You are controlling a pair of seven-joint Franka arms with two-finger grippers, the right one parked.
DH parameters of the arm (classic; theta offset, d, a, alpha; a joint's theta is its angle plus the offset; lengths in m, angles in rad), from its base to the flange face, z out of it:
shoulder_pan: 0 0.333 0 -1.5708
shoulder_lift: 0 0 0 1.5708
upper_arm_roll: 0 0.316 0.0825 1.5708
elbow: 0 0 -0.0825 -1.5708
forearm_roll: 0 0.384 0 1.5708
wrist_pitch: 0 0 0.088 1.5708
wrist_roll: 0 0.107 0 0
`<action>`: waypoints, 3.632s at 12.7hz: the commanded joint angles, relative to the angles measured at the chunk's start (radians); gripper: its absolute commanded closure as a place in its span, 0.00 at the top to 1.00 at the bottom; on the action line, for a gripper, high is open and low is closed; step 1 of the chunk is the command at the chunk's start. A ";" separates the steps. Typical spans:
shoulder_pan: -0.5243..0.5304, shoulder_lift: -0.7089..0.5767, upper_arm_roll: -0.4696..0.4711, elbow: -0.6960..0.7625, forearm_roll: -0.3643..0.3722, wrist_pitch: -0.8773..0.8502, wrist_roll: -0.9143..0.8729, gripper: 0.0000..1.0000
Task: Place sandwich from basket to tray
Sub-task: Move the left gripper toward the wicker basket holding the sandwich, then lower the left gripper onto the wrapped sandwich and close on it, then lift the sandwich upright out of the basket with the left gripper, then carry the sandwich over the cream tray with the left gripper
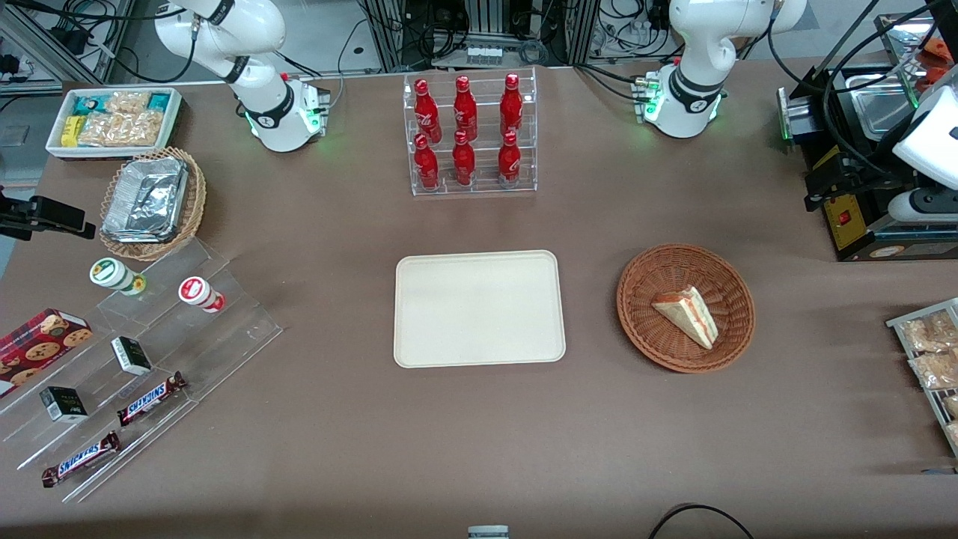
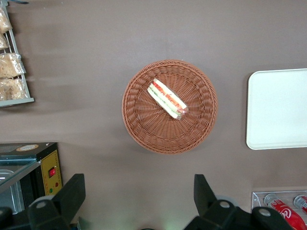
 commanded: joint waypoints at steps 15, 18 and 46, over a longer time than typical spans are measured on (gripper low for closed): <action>-0.015 0.065 -0.078 -0.637 0.013 0.794 -0.664 1.00; -0.015 0.092 -0.091 -0.728 0.016 0.940 -0.787 1.00; -0.614 0.355 -0.097 -0.149 0.018 0.510 -0.933 0.00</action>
